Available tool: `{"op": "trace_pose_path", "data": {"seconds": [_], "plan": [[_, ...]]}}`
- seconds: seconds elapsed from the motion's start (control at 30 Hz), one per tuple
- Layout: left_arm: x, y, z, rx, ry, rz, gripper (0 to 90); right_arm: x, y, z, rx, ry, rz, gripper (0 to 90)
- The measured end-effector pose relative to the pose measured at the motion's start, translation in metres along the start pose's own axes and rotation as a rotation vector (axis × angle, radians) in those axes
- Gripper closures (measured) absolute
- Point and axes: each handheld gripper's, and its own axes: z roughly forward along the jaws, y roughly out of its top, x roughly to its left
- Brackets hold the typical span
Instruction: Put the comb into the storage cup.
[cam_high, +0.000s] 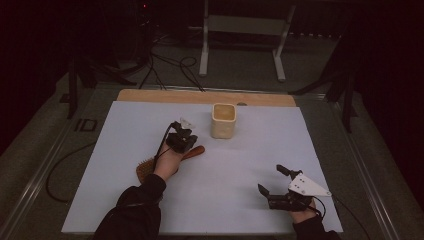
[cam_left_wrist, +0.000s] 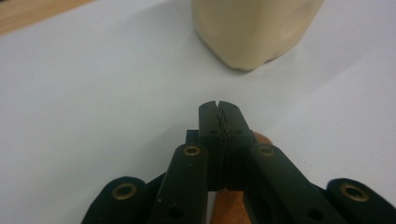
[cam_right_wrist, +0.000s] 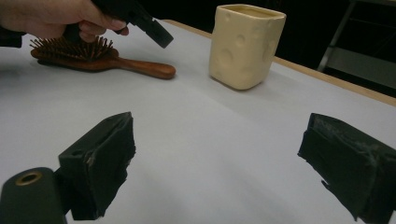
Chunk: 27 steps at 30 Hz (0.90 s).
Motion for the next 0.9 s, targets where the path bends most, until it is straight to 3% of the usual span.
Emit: {"op": "trace_pose_path", "data": {"seconds": [0.2,0.4,0.77,0.9], "plan": [[-0.002,0.005,0.007,0.063,0.031,-0.011,90.0,0.0,0.0,0.0,0.0,0.002,-0.001,9.1],[-0.003,0.009,0.015,0.122,0.022,-0.025,90.0,0.0,0.0,0.0,0.0,0.002,-0.001,9.1],[-0.006,0.016,0.027,0.173,0.025,-0.037,90.0,0.0,0.0,-0.001,-0.002,0.002,-0.003,9.1],[-0.01,0.016,0.031,0.191,0.017,-0.023,90.0,0.0,0.0,-0.001,0.0,0.001,-0.002,9.2]]}}
